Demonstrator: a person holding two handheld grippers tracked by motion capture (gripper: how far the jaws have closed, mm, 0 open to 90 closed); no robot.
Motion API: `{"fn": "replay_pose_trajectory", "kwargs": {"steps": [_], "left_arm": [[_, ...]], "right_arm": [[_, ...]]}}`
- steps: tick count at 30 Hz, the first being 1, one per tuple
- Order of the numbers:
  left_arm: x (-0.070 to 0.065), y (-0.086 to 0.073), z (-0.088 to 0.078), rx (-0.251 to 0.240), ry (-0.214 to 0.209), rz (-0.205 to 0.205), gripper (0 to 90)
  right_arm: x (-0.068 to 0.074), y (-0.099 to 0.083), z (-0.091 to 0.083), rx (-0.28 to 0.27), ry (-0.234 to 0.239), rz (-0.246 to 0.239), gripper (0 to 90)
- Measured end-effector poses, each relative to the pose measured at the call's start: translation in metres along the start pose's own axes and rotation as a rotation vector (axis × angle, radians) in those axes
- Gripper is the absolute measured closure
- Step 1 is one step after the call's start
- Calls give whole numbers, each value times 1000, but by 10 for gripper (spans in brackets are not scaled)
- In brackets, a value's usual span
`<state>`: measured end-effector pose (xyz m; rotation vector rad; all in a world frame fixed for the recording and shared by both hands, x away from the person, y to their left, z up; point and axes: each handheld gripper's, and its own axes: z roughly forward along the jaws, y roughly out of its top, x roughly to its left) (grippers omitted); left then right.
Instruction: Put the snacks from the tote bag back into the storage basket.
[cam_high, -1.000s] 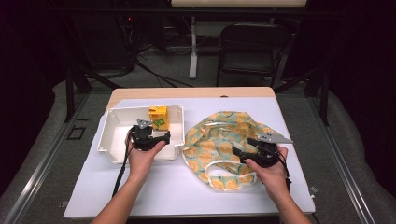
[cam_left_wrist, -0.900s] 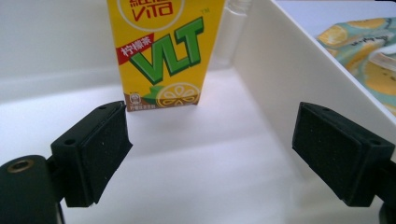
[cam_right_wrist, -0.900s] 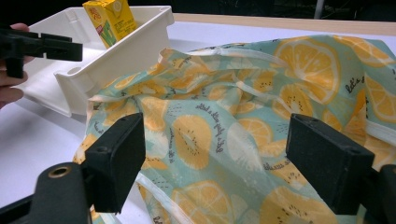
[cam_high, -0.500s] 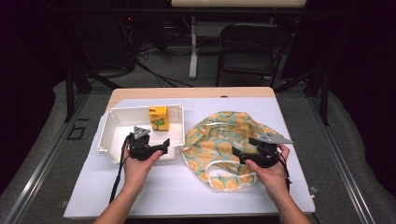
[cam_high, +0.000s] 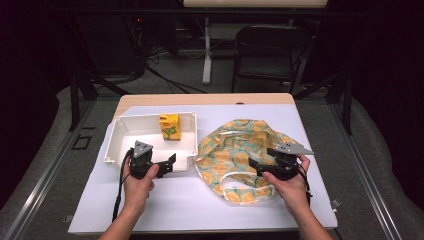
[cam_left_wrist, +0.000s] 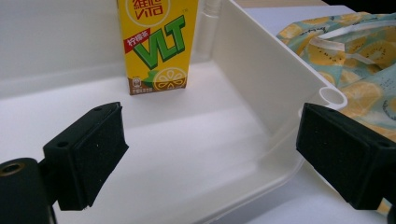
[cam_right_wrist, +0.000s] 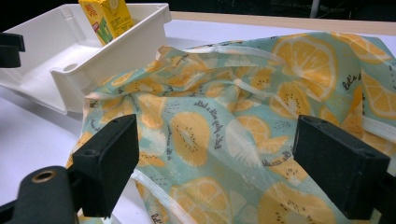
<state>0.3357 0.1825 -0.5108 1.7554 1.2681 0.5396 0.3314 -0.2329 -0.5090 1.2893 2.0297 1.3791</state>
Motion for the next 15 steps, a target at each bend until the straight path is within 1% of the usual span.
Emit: {"fn": "replay_pose_trajectory", "kwargs": {"steps": [5, 8, 12, 15], "left_arm": [[5, -6, -8, 3, -2, 2, 79], [12, -9, -13, 6, 4, -5, 77], [21, -14, -18, 6, 13, -15, 74], [26, -17, -22, -2, 23, -5, 74]], "right_arm": [[0, 0, 0, 4, -2, -4, 138], [-1, -1, 0, -4, 0, 5, 139], [-1, -1, 0, 0, -3, 2, 139], [-1, -1, 0, -4, -4, 5, 138]]}}
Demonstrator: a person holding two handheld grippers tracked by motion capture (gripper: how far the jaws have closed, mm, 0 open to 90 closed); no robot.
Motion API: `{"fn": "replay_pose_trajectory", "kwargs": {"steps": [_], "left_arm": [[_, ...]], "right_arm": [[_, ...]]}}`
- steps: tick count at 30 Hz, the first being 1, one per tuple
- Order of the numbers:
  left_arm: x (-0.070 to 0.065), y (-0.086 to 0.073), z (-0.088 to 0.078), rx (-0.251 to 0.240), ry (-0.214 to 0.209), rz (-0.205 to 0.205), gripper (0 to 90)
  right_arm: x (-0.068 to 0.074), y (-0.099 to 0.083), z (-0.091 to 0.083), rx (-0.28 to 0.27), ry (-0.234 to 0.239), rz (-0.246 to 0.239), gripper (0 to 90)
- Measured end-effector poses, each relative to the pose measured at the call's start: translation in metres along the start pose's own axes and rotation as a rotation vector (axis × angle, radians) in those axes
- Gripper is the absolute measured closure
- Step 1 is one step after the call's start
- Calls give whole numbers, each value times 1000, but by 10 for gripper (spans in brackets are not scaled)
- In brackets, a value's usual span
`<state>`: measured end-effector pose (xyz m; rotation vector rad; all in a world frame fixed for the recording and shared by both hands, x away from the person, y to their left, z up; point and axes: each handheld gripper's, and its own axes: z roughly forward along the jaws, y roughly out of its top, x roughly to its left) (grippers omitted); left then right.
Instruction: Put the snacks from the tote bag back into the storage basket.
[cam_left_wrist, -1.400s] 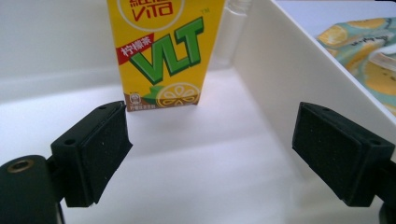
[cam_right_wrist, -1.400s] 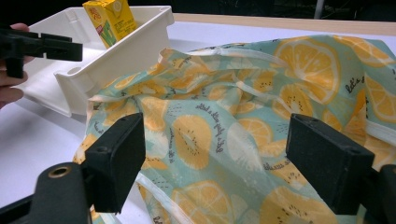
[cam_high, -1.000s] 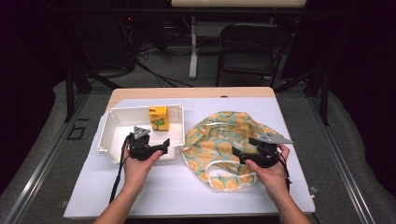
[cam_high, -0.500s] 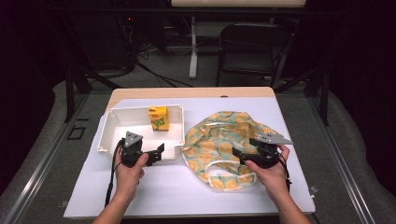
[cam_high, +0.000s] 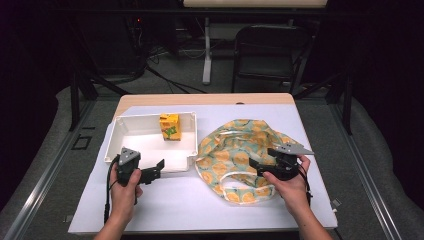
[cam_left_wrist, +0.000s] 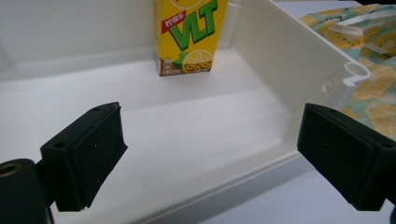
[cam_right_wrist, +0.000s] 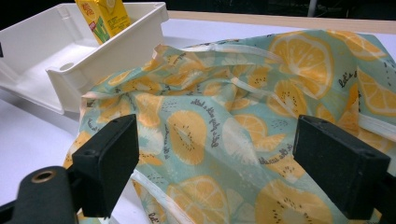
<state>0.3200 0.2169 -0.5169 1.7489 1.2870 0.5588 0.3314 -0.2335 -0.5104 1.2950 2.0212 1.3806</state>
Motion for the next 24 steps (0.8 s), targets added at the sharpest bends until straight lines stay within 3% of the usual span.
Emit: {"fn": "replay_pose_trajectory", "kwargs": {"steps": [5, 11, 24], "left_arm": [[11, -5, -9, -19, -13, 0, 65], [22, -9, -16, -28, 2, 6, 63], [44, -21, -28, -13, 23, 16, 59]], "right_arm": [[-1, -1, 0, 10, -5, -2, 138], [-1, -2, 1, 10, -9, 3, 138], [-7, -7, -5, 18, -20, 9, 138]]}}
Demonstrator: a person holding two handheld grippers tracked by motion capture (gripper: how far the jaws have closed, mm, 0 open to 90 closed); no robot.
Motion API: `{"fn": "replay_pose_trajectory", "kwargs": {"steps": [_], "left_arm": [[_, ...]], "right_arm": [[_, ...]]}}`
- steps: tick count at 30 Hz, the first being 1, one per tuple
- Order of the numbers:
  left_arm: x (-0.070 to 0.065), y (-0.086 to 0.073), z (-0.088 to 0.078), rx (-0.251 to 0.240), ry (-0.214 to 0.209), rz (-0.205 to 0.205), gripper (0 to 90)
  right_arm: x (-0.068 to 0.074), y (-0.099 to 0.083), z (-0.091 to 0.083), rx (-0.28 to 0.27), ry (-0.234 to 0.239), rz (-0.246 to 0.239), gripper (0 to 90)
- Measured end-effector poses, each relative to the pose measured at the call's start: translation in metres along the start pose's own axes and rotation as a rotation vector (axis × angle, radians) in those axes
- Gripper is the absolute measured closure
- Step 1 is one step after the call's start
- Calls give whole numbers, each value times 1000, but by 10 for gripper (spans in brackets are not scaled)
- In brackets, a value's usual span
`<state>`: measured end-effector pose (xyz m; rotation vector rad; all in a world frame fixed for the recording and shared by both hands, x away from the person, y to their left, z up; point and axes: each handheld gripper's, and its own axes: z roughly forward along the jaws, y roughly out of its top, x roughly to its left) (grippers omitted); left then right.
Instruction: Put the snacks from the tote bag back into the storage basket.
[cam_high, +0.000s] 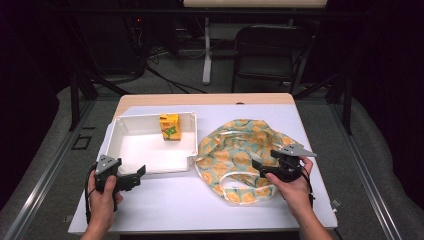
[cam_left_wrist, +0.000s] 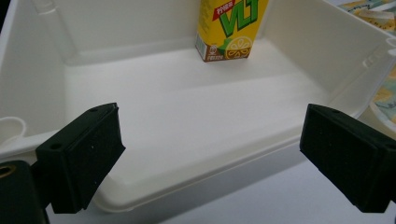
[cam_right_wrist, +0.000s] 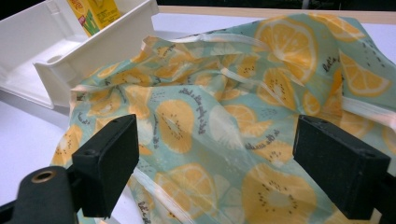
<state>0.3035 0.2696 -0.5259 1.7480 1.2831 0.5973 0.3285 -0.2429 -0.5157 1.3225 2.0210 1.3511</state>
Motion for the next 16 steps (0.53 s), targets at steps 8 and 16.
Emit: {"fn": "replay_pose_trajectory", "kwargs": {"steps": [8, 16], "left_arm": [[7, -7, -5, 5, -13, 1, 59], [-1, -8, -2, 13, -24, 7, 61]], "right_arm": [[-12, -11, -12, 8, -29, 18, 137], [-16, -16, -17, 15, -47, 23, 135]]}}
